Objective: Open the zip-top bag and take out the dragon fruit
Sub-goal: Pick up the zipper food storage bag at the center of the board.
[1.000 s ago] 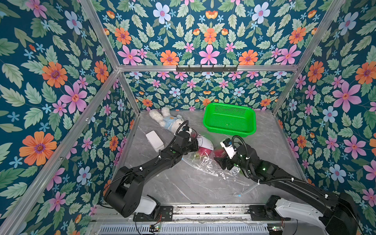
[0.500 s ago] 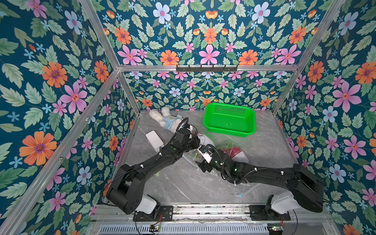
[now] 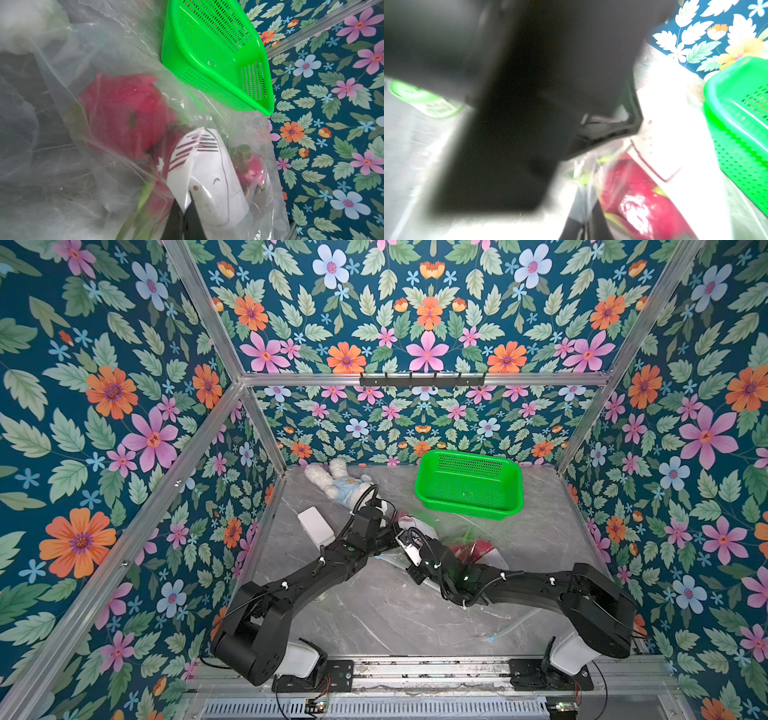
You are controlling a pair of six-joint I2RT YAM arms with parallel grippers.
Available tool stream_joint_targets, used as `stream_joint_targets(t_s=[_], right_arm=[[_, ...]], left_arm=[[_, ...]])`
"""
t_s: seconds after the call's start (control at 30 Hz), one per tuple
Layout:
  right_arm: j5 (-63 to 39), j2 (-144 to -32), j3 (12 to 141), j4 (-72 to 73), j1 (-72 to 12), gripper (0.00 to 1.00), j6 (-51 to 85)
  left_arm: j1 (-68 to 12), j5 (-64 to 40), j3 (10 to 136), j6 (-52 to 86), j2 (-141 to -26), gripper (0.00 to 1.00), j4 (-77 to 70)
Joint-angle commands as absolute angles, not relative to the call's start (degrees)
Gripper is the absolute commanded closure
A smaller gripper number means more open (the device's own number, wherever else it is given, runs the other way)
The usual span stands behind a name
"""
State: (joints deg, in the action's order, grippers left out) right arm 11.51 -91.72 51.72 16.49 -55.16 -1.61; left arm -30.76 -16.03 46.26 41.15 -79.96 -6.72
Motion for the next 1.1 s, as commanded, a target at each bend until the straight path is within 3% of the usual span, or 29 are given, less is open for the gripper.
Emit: stream_joint_targets(t_s=[0.0, 0.07, 0.2, 0.4, 0.53, 0.83, 1.07], right_arm=[[2.8, -88.5, 52.1, 12.0, -51.7, 1.0, 6.7], [-1.2, -86.4, 52.3, 10.6, -49.3, 1.0, 9.6], [-11.4, -83.6, 53.5, 8.5, -44.1, 1.0, 13.6], [-29.3, -82.5, 53.0, 10.7, -32.3, 1.0, 22.4], [-32.3, -82.2, 52.9, 10.5, -29.2, 1.0, 23.3], [-36.2, -82.7, 53.2, 10.4, -25.9, 1.0, 25.2], [-35.3, -83.4, 54.0, 9.8, -25.6, 1.0, 24.9]], left_arm=[[-28.8, -16.1, 46.2, 34.8, -77.8, 0.47, -7.6], [-27.9, -12.7, 45.8, 29.6, -75.3, 0.26, -5.7], [-26.9, -8.0, 43.1, 19.4, -69.5, 0.18, -7.0], [-26.9, -14.5, 31.4, 8.2, -61.4, 0.19, -24.9], [-26.9, -19.0, 24.3, 5.7, -60.1, 0.19, -37.8], [-27.1, -31.7, 31.4, 10.0, -75.3, 0.22, -45.8], [-27.6, -39.3, 36.9, 14.7, -84.2, 0.4, -48.2]])
